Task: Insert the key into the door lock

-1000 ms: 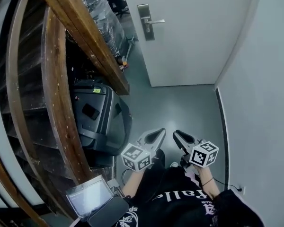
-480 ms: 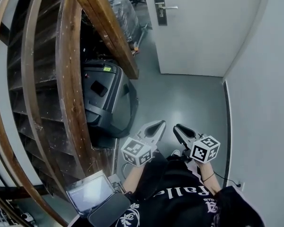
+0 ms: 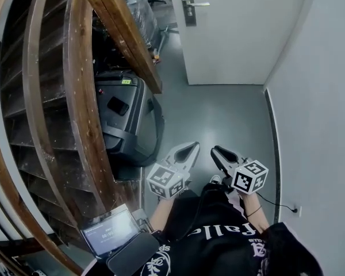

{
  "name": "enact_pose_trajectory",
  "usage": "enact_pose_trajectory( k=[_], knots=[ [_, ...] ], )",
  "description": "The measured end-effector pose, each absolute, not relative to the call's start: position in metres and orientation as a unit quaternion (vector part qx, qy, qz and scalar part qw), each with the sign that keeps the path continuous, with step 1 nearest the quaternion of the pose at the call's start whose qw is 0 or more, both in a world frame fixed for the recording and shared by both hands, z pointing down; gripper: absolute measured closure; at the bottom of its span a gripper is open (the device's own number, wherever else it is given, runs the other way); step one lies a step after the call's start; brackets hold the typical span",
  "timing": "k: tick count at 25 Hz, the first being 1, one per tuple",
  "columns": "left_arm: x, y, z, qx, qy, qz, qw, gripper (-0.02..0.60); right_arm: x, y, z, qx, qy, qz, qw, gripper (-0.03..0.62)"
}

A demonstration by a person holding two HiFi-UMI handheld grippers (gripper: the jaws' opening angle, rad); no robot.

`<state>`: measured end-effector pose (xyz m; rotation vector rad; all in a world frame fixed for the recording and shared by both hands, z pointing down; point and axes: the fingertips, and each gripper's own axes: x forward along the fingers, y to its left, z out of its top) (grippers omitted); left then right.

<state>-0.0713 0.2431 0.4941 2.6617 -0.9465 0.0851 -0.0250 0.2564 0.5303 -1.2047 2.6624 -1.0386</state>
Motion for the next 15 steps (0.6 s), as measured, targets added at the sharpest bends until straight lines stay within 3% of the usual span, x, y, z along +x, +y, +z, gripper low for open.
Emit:
enact_pose_trajectory(
  k=[15],
  knots=[
    [-0.161, 0.281, 0.512, 0.940, -0.302, 0.026, 0.156, 0.577, -0.123, 0.301, 0.552, -0.404, 0.848, -0.344, 0.020, 0.519]
  ],
)
